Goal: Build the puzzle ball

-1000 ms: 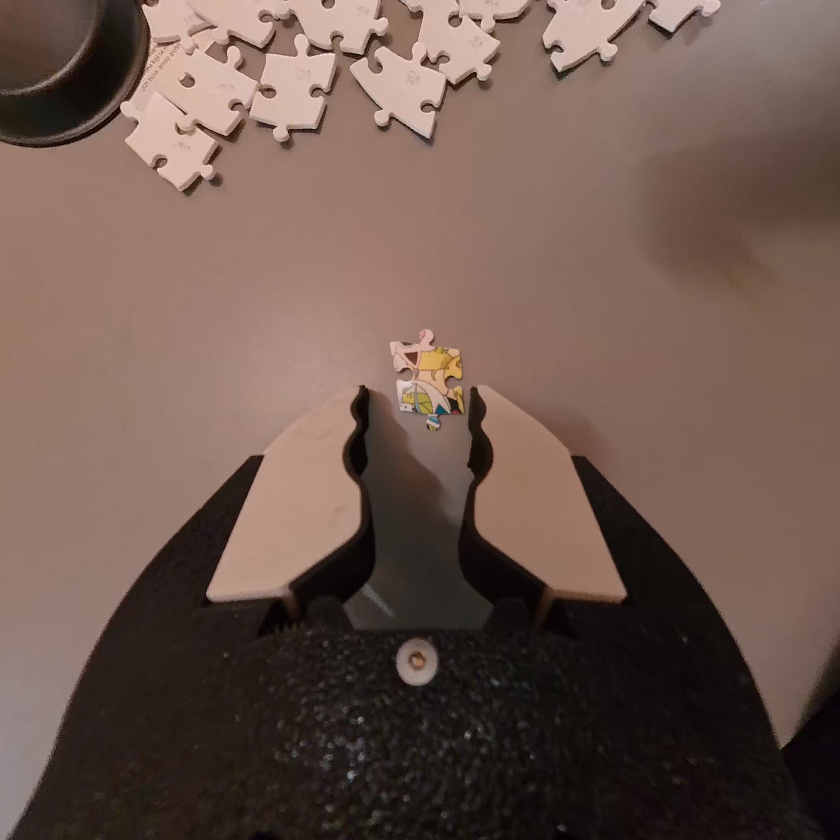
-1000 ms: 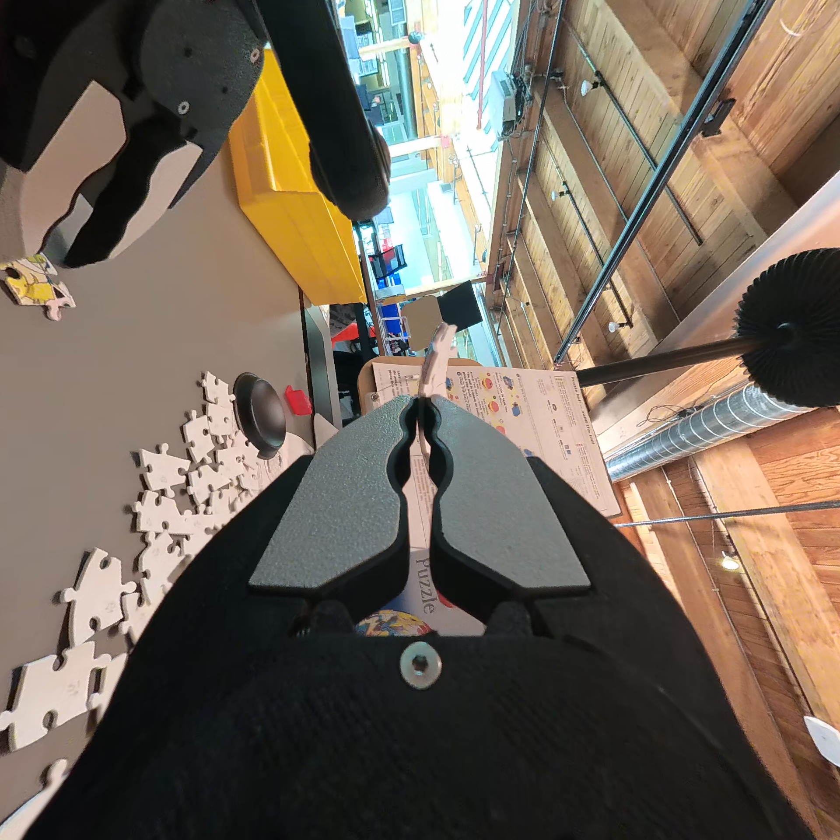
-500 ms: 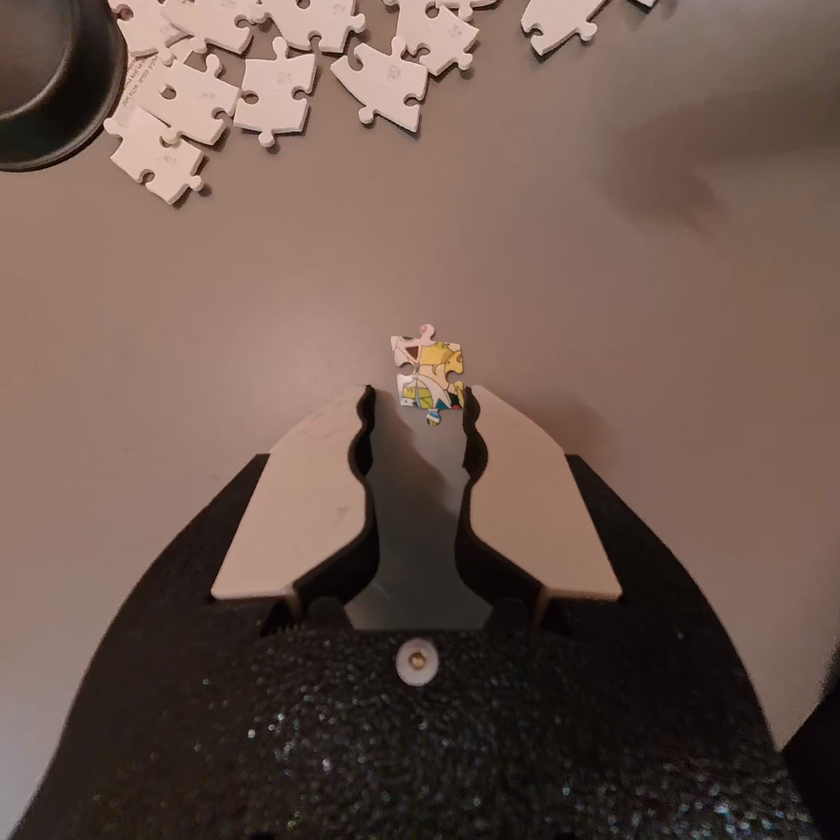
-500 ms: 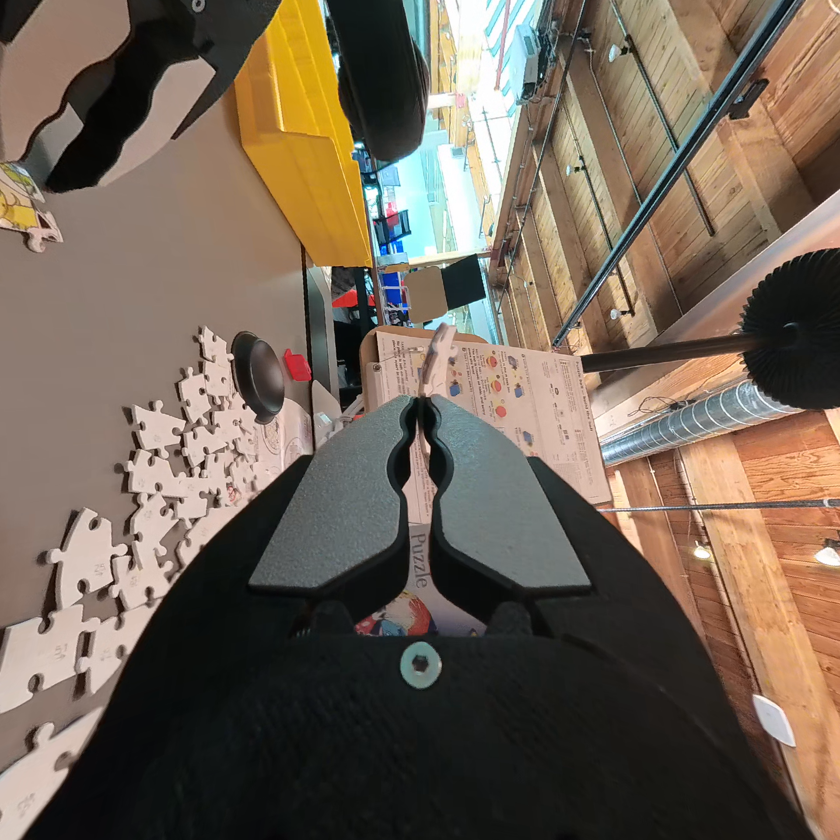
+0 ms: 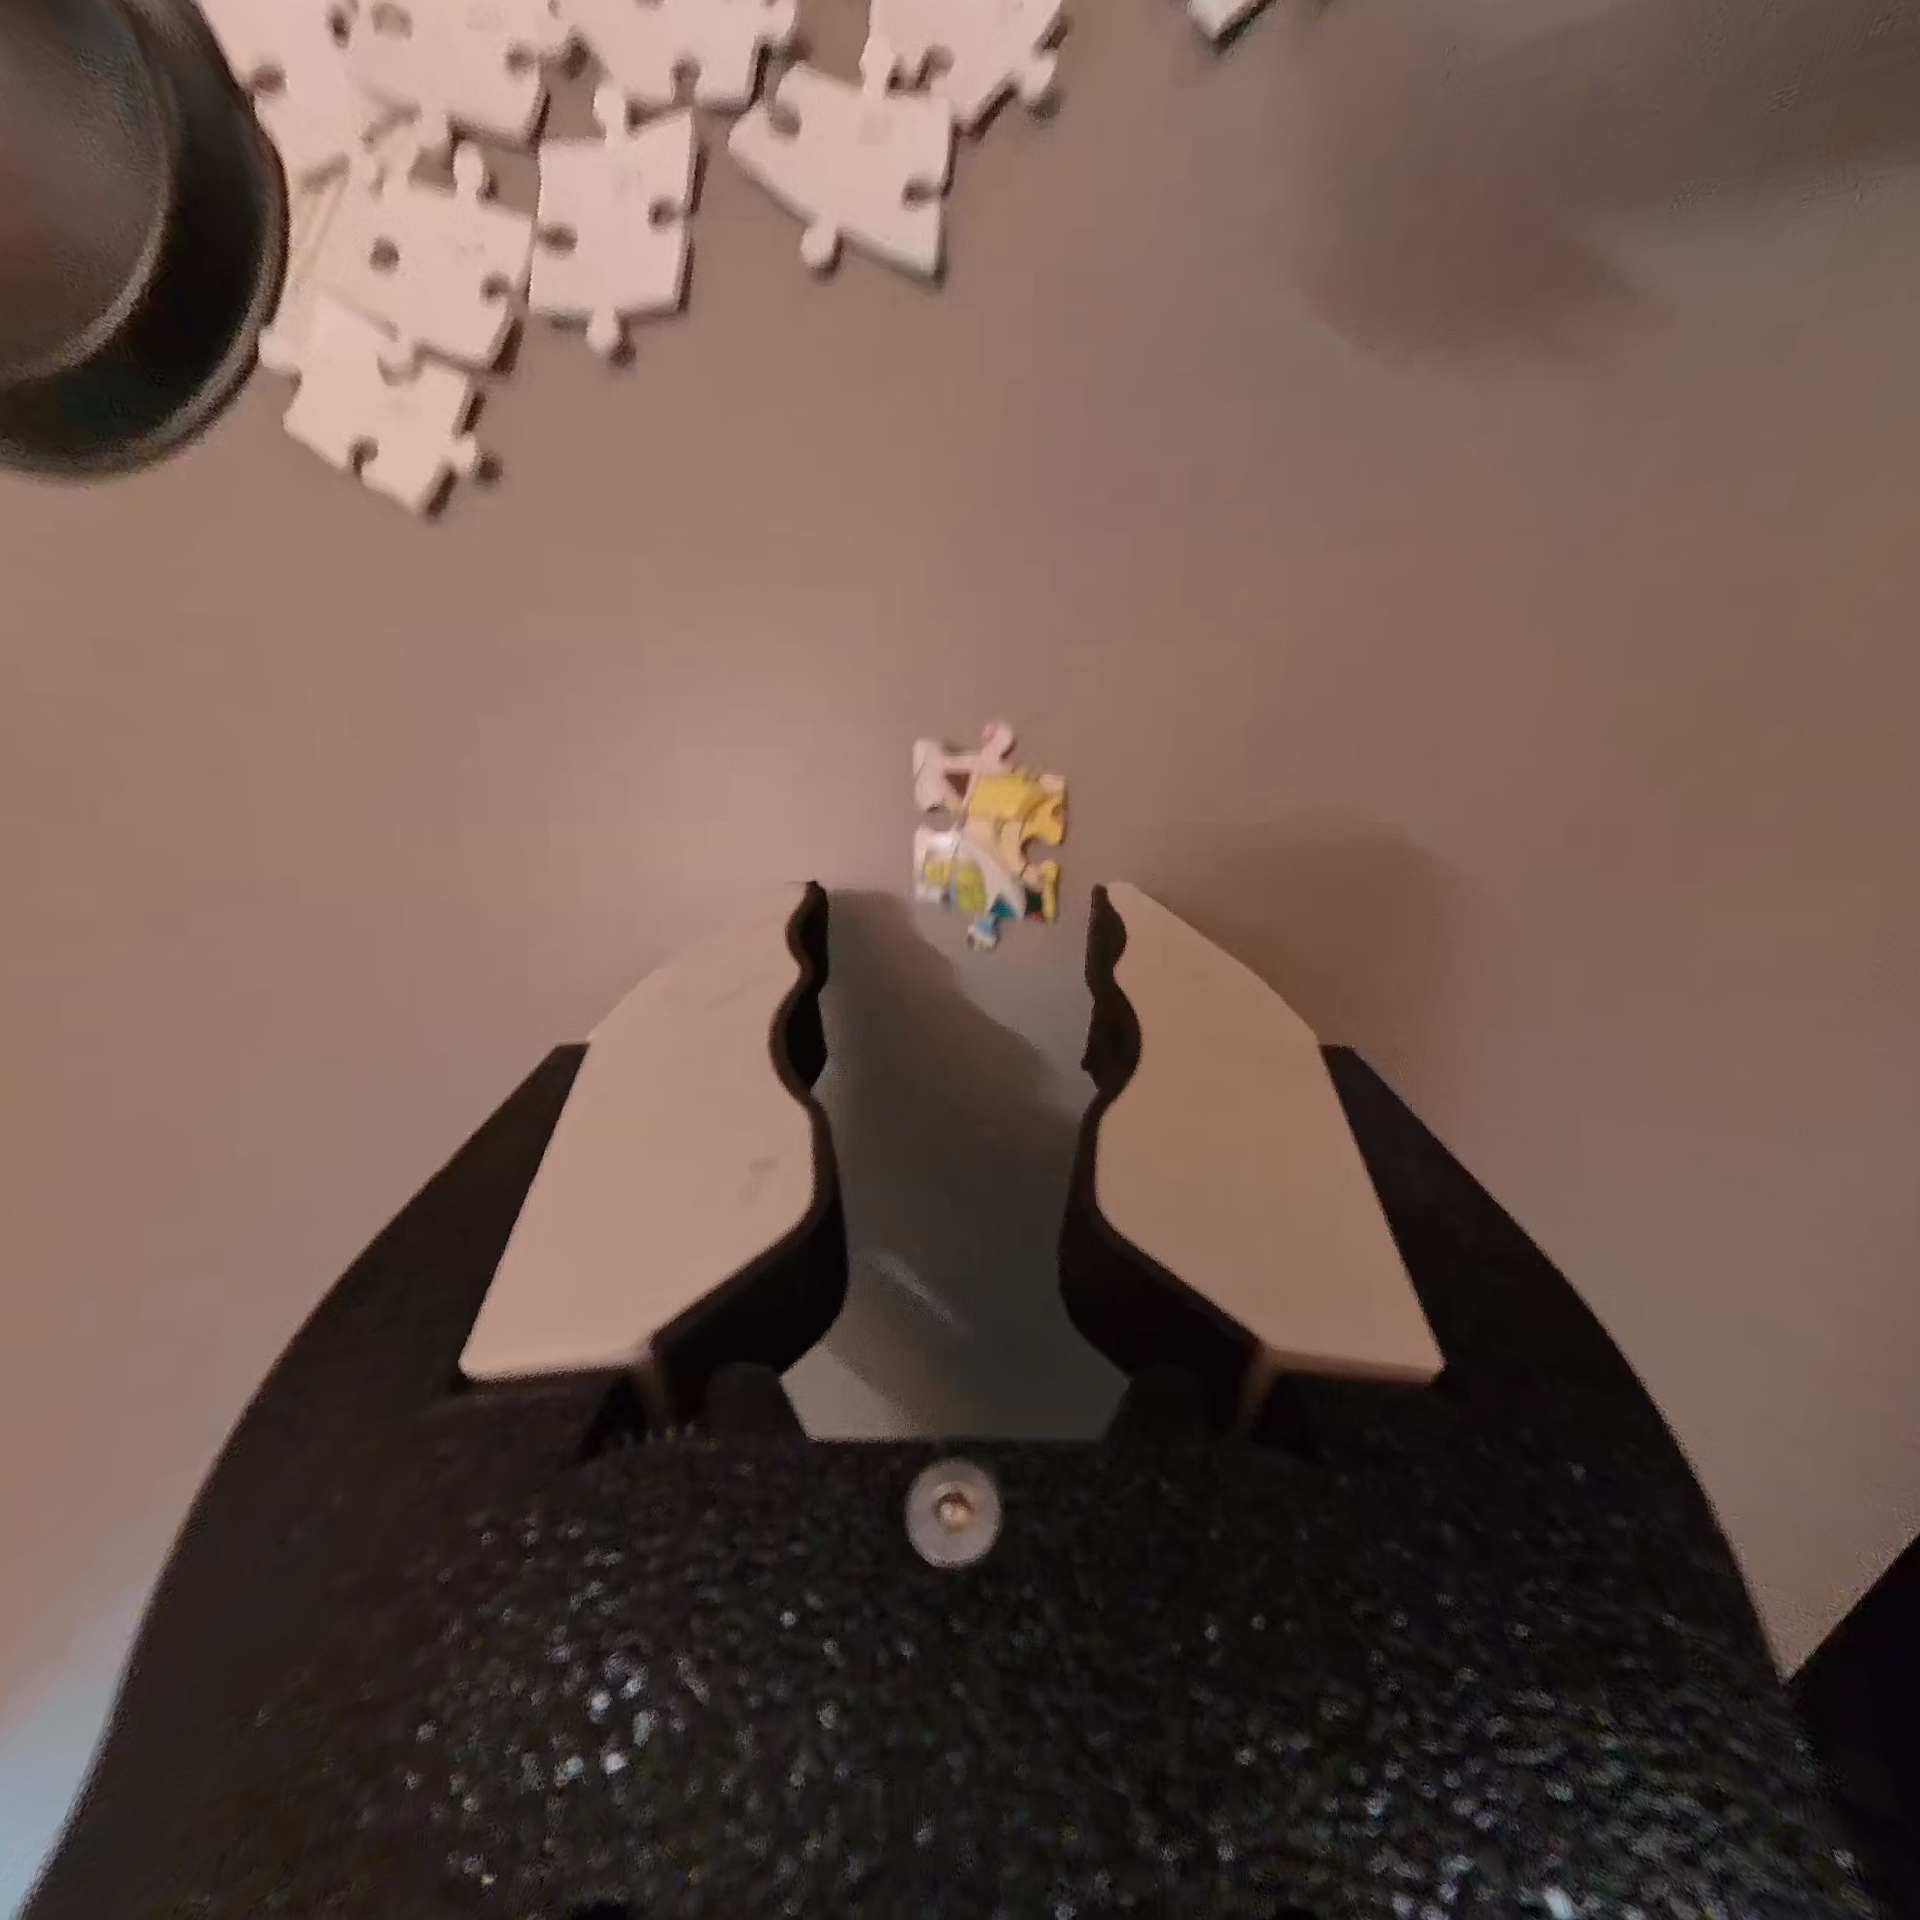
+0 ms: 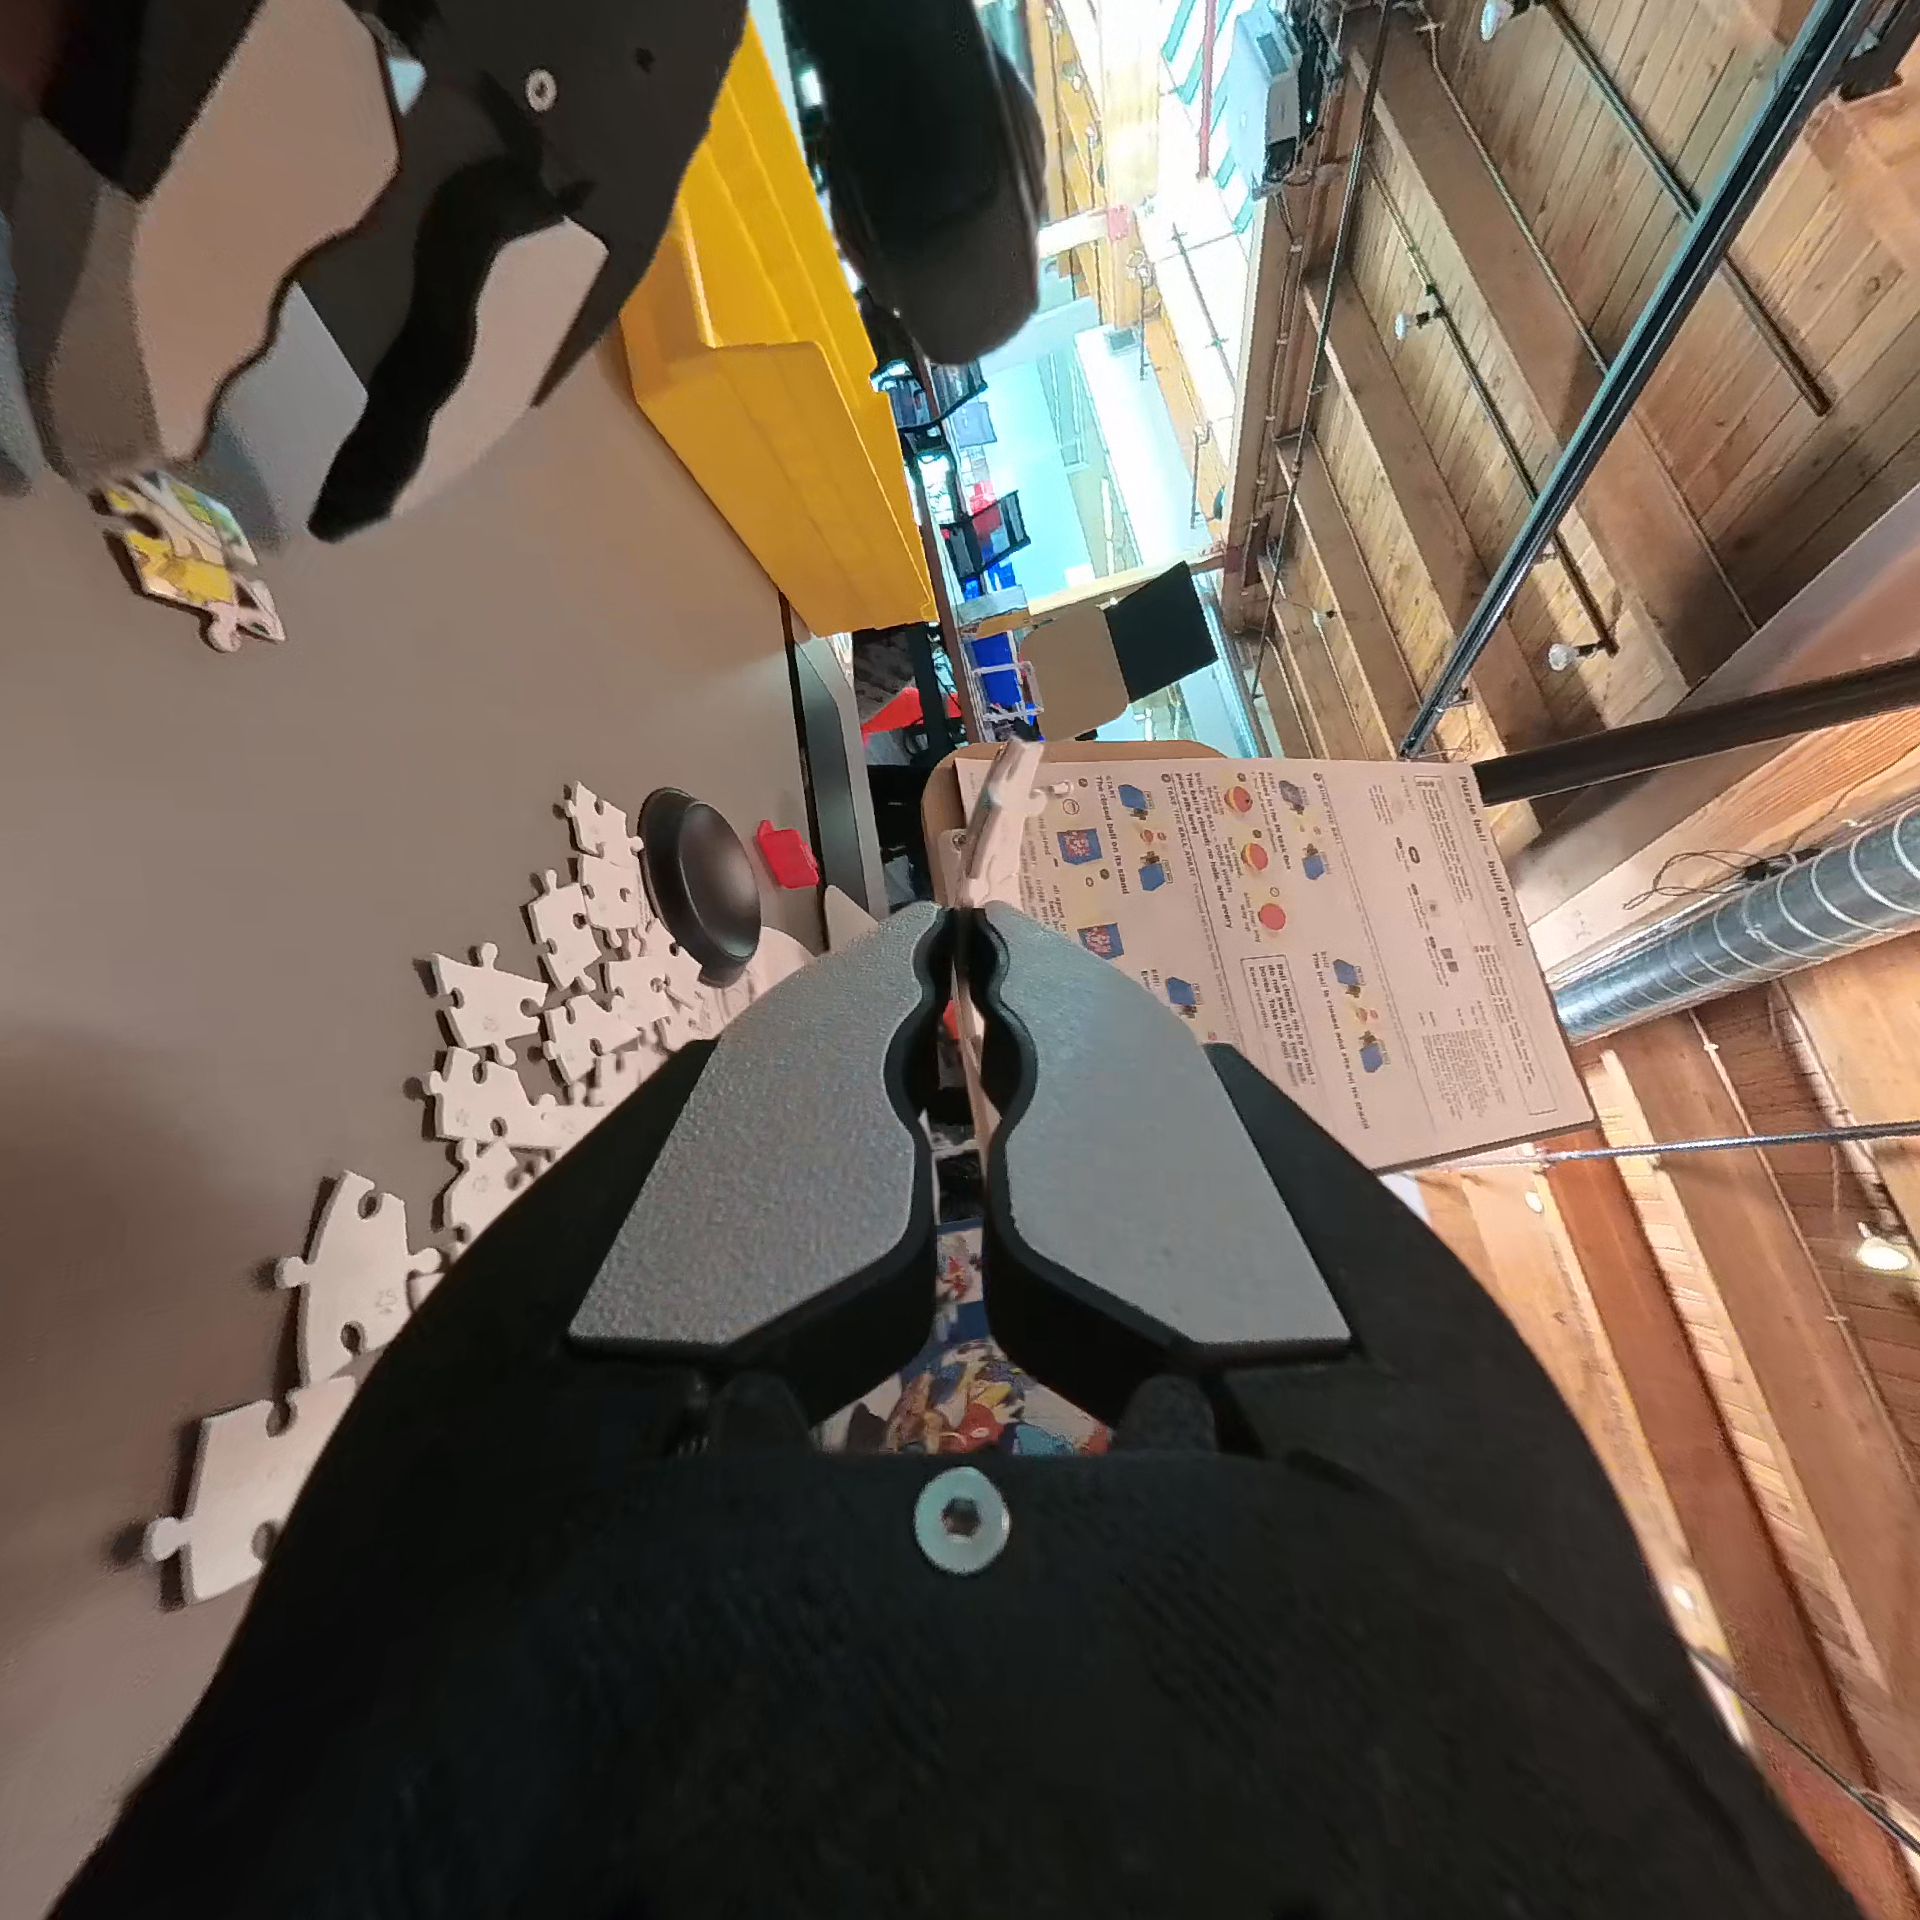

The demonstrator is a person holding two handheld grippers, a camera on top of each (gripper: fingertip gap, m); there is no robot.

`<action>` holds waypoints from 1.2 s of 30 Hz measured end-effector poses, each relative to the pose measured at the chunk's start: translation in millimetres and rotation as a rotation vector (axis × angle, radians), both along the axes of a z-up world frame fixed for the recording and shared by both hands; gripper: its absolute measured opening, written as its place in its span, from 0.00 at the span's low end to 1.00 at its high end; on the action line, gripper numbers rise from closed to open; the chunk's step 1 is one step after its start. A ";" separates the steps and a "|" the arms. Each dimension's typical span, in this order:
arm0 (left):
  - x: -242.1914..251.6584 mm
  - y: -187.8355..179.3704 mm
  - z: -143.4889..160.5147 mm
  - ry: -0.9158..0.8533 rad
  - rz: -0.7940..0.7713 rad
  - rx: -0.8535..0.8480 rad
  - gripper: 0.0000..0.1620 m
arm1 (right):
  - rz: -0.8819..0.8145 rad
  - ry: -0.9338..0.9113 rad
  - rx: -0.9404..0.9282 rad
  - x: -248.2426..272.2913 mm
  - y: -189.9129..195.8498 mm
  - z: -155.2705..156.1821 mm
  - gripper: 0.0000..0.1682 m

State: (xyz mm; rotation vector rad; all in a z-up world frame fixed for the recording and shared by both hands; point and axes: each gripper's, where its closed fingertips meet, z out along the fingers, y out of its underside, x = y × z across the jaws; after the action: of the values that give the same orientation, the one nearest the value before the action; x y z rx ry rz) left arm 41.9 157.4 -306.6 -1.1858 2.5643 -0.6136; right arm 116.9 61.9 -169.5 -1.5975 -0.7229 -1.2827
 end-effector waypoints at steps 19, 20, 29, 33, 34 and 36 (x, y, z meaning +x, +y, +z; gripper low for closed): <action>30.2 -14.1 46.6 -0.459 -0.291 -0.003 0.16 | 0.156 0.311 0.123 -17.2 4.1 12.0 0.01; 31.1 -18.9 64.8 -0.572 -0.320 -0.042 0.16 | 0.184 0.355 0.138 -20.4 4.1 13.8 0.01; -11.8 -21.0 213.2 -1.034 -0.332 -1.095 0.16 | 0.520 0.803 0.253 -50.9 -2.4 39.5 0.01; -27.7 0.1 240.8 -1.065 -0.310 -1.486 0.15 | 0.549 0.850 0.260 -52.3 -5.2 44.5 0.01; -29.1 1.2 242.2 -1.060 -0.309 -1.532 0.15 | 0.553 0.858 0.260 -52.6 -5.3 44.6 0.01; -32.8 1.0 244.8 -1.046 -0.324 -1.610 0.15 | 0.561 0.873 0.257 -53.4 -5.3 44.3 0.01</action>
State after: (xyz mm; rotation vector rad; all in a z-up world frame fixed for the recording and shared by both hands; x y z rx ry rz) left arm 9.1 158.4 -61.8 -0.2864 1.0079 -2.6315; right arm 63.5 56.6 -125.2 -1.4055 -0.3718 -0.1981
